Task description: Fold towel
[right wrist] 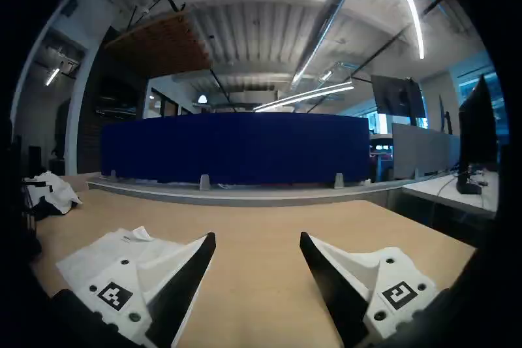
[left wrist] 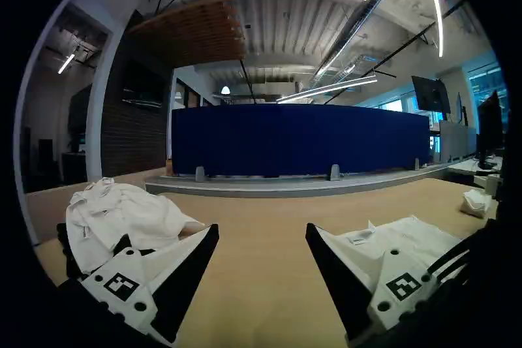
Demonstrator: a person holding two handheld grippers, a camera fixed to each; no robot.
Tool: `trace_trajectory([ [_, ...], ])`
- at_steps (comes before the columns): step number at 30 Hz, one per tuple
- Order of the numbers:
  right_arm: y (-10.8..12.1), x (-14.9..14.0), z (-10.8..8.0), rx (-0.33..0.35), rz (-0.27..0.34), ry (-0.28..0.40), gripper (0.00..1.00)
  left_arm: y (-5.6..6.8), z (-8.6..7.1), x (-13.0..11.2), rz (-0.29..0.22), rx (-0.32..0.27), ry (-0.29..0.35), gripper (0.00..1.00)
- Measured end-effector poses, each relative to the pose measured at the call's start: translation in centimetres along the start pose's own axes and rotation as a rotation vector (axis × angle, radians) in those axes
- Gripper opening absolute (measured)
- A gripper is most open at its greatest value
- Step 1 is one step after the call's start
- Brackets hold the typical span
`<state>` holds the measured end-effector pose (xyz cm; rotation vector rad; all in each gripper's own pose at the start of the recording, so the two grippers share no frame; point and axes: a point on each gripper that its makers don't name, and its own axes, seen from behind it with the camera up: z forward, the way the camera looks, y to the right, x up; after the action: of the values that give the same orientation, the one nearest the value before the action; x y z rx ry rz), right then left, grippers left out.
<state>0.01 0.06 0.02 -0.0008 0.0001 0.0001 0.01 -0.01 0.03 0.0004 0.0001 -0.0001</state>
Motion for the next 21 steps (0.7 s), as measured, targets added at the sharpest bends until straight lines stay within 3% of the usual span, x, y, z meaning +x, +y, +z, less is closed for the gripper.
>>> trace_trajectory([
  [5, 0.5, 0.1, 0.2, -0.016, -0.009, -0.005, 1.00, -0.7, 0.5, 0.1, -0.005, 0.024, -0.003, 0.99],
  [8, 0.5, 0.9, 0.3, -0.025, -0.018, -0.020, 1.00, -1.5, 0.7, 1.3, -0.012, 0.052, -0.007, 0.99],
  [15, -0.3, 6.0, -0.3, -0.026, -0.004, -0.007, 1.00, -1.5, 0.8, 7.5, -0.050, 0.042, 0.012, 0.99],
  [21, -0.4, 11.4, -0.7, -0.035, -0.022, -0.019, 1.00, -0.9, 0.4, 12.8, -0.037, 0.018, 0.005, 0.99],
])
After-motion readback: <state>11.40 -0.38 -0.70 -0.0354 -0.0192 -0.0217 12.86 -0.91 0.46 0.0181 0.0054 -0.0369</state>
